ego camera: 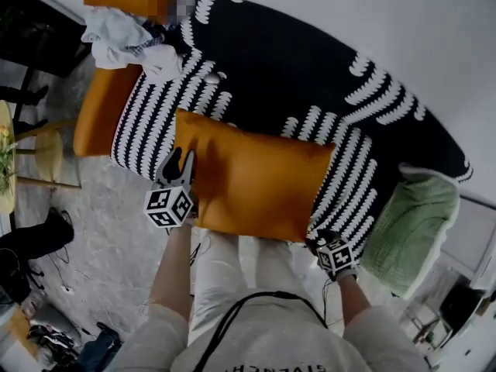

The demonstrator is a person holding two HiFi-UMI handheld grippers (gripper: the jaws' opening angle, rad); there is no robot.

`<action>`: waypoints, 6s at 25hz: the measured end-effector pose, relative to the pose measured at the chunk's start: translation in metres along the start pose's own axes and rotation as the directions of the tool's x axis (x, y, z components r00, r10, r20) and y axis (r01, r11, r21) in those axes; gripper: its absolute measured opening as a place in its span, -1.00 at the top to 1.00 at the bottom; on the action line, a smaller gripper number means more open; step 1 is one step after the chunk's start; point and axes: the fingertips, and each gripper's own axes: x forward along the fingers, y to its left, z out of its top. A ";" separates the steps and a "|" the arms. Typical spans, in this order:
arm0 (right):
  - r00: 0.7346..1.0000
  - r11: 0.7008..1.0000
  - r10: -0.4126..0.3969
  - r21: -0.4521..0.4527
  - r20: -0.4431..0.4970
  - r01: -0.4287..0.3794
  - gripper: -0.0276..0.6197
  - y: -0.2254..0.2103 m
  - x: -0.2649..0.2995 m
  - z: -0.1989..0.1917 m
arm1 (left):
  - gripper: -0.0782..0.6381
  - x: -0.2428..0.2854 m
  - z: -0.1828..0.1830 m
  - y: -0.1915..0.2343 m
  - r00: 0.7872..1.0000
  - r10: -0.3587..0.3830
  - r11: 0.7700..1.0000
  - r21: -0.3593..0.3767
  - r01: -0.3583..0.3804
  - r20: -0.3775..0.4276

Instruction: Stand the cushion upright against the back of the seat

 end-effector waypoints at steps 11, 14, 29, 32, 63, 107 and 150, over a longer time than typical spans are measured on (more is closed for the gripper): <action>0.933 0.968 -0.226 0.175 0.279 0.182 0.27 -0.047 -0.048 0.125 | -0.01 0.084 0.004 0.079 0.989 0.035 0.951 -0.301 -0.078 -0.144; 0.921 0.964 -0.247 0.174 0.302 0.202 0.27 -0.039 -0.047 0.146 | -0.04 0.107 0.008 0.088 0.983 0.016 0.943 -0.323 -0.075 -0.184; 0.753 0.822 -0.549 0.397 0.363 0.408 0.27 -0.072 -0.090 0.159 | -0.07 0.154 -0.042 0.120 0.867 0.039 0.914 -0.334 -0.232 -0.496; 0.698 0.791 -0.589 0.469 0.408 0.394 0.27 -0.078 -0.104 0.172 | 0.21 0.153 -0.047 0.112 0.855 0.018 0.946 -0.268 -0.182 -0.519; 0.945 0.696 -0.132 0.707 0.299 -0.127 0.84 -0.126 -0.036 0.268 | 0.55 0.127 -0.028 0.081 0.897 0.043 0.990 -0.104 -0.099 -0.441; 0.581 0.517 -0.425 0.713 0.694 -0.474 0.85 -0.157 -0.249 0.211 | 0.55 0.163 0.132 -0.134 0.938 -0.305 0.948 -0.143 0.283 -0.165; 0.377 0.684 -0.461 0.592 0.804 -0.427 0.85 -0.248 -0.303 0.291 | 0.54 0.246 0.175 -0.183 0.953 -0.304 0.949 -0.089 0.302 -0.007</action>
